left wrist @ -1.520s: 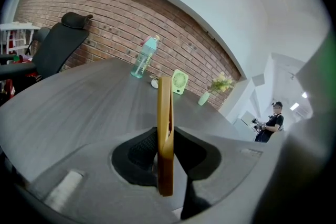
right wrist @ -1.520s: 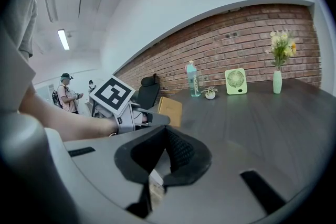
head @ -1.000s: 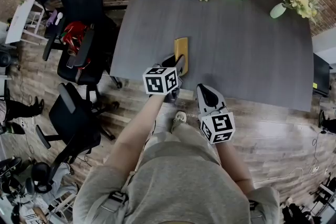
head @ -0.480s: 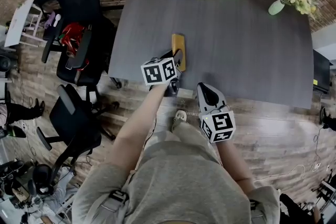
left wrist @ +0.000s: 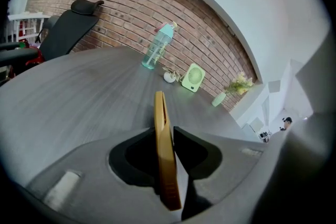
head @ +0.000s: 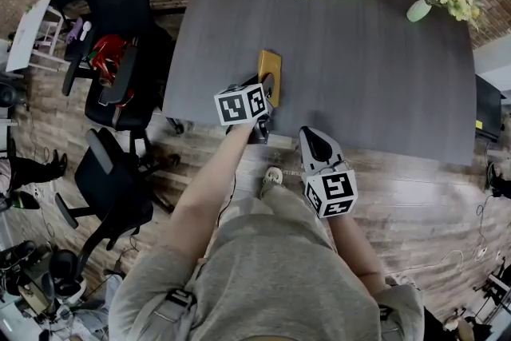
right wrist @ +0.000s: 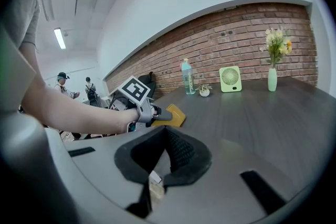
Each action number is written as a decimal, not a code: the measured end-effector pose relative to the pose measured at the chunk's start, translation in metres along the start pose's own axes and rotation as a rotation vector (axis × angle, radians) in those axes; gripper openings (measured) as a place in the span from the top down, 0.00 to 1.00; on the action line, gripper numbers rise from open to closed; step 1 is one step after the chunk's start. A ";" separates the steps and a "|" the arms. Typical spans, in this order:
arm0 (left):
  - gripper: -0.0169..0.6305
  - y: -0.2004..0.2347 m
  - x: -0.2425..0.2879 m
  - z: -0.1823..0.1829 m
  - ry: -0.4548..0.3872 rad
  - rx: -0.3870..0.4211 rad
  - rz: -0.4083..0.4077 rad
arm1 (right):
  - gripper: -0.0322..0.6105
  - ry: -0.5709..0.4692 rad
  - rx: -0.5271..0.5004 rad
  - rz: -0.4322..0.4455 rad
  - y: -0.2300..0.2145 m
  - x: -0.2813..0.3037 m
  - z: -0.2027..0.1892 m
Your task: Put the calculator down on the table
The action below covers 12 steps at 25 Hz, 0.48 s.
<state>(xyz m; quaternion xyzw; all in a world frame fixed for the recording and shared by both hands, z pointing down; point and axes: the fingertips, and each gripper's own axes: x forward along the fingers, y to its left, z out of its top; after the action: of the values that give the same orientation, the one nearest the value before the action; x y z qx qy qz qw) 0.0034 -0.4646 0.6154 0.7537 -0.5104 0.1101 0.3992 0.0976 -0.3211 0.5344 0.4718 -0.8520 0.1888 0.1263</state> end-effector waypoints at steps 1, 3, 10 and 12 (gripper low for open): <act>0.81 0.003 0.000 -0.001 0.001 -0.005 0.010 | 0.95 -0.001 0.000 0.000 0.000 0.000 0.000; 0.80 0.007 0.001 -0.002 0.006 -0.015 0.021 | 0.95 -0.002 0.001 -0.002 -0.002 -0.001 0.000; 0.76 0.017 0.000 -0.002 0.019 0.002 0.057 | 0.95 0.000 -0.001 -0.007 -0.003 -0.002 0.000; 0.74 0.022 0.000 -0.003 0.024 0.003 0.074 | 0.95 -0.002 -0.002 -0.009 -0.003 -0.003 0.000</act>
<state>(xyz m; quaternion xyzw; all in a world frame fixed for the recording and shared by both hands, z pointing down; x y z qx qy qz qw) -0.0152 -0.4657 0.6284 0.7334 -0.5331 0.1348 0.3997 0.1014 -0.3204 0.5342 0.4758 -0.8500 0.1868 0.1270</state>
